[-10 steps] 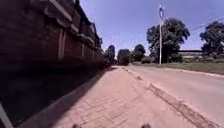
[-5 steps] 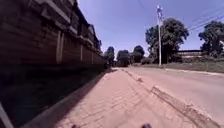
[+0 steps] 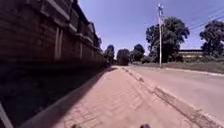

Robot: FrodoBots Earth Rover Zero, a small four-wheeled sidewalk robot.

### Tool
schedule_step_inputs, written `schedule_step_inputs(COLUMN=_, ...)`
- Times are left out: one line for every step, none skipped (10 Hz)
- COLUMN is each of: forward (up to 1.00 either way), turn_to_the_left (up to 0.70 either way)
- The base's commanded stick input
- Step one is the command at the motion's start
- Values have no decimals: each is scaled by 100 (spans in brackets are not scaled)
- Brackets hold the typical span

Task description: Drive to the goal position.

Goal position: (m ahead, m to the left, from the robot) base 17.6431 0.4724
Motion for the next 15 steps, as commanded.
schedule_step_inputs(forward=30, turn_to_the_left=0)
schedule_step_inputs(forward=30, turn_to_the_left=0)
schedule_step_inputs(forward=30, turn_to_the_left=0)
schedule_step_inputs(forward=30, turn_to_the_left=0)
schedule_step_inputs(forward=30, turn_to_the_left=0)
schedule_step_inputs(forward=30, turn_to_the_left=0)
schedule_step_inputs(forward=30, turn_to_the_left=0)
schedule_step_inputs(forward=30, turn_to_the_left=0)
schedule_step_inputs(forward=30, turn_to_the_left=0)
schedule_step_inputs(forward=30, turn_to_the_left=0)
schedule_step_inputs(forward=30, turn_to_the_left=0)
schedule_step_inputs(forward=30, turn_to_the_left=0)
schedule_step_inputs(forward=30, turn_to_the_left=0)
schedule_step_inputs(forward=30, turn_to_the_left=0)
schedule_step_inputs(forward=30, turn_to_the_left=0)
